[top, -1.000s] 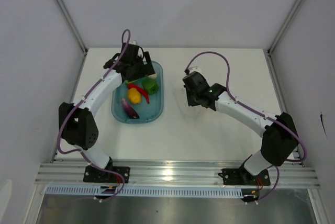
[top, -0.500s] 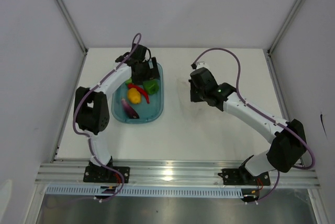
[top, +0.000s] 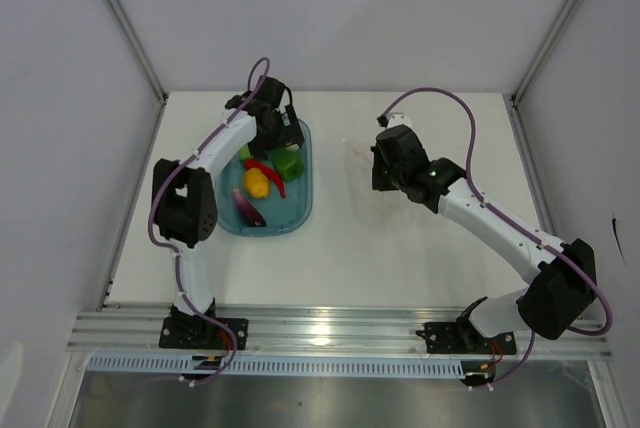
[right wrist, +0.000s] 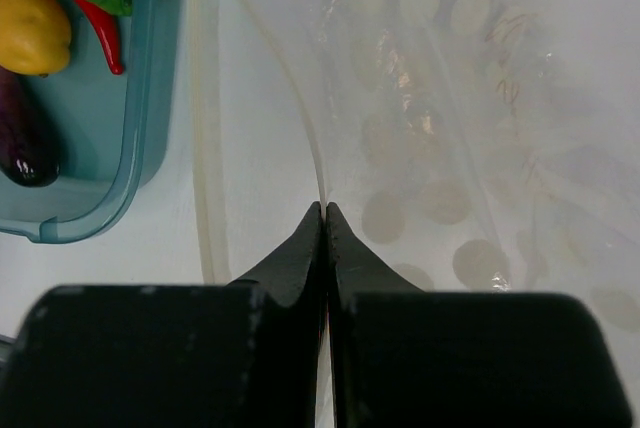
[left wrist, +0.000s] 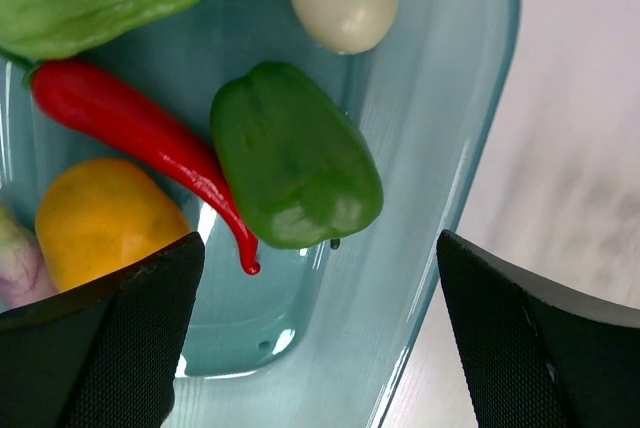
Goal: Place the food in the zip-top bag and seal the zipper
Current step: Pick up the fake vegetable from the bin.
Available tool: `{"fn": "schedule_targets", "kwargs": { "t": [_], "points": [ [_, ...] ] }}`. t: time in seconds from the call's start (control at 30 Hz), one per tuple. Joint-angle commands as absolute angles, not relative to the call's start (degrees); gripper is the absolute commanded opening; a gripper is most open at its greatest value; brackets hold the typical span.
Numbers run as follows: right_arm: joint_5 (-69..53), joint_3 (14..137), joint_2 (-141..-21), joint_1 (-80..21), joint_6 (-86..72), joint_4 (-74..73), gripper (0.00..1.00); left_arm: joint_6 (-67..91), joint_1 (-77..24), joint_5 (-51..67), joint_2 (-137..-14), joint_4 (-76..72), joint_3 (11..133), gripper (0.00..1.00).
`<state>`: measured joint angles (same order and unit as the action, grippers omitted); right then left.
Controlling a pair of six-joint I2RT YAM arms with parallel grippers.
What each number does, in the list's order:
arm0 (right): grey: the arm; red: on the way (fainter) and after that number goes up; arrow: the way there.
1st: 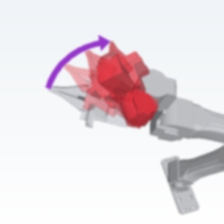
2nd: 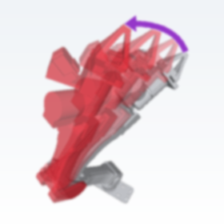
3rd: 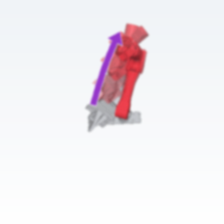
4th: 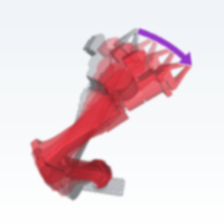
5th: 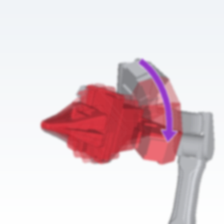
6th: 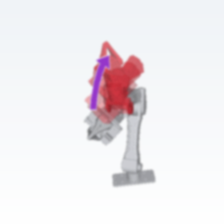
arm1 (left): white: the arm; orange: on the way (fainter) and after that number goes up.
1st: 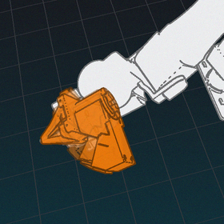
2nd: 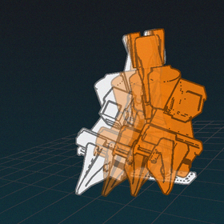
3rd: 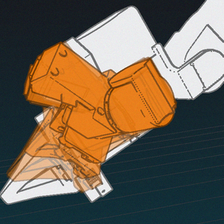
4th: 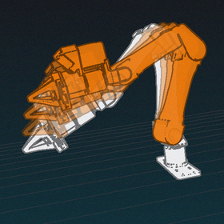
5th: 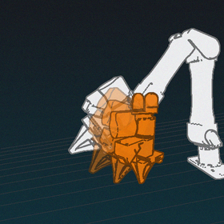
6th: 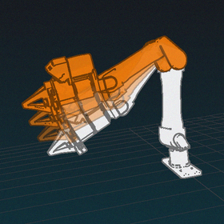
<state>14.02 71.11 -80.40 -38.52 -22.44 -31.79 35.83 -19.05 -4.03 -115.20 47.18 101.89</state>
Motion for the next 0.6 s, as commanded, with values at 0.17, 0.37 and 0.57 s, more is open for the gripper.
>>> {"fn": "schedule_targets", "kwargs": {
  "t": [0.17,0.37,0.57],
  "points": [
    [13.27,70.31,-78.66,-38.06,-22.85,-29.27,0.00,43.76,-19.16,-6.59,-116.98,52.12,104.68,0.99],
    [13.36,69.79,-78.05,-37.97,-22.94,-29.35,0.00,45.53,-19.25,-4.40,-120.05,52.47,107.31,1.00],
    [13.80,68.82,-76.99,-37.97,-23.03,-29.18,0.00,47.29,-19.25,-3.69,-123.04,52.65,108.63,0.99]
  ]
}}
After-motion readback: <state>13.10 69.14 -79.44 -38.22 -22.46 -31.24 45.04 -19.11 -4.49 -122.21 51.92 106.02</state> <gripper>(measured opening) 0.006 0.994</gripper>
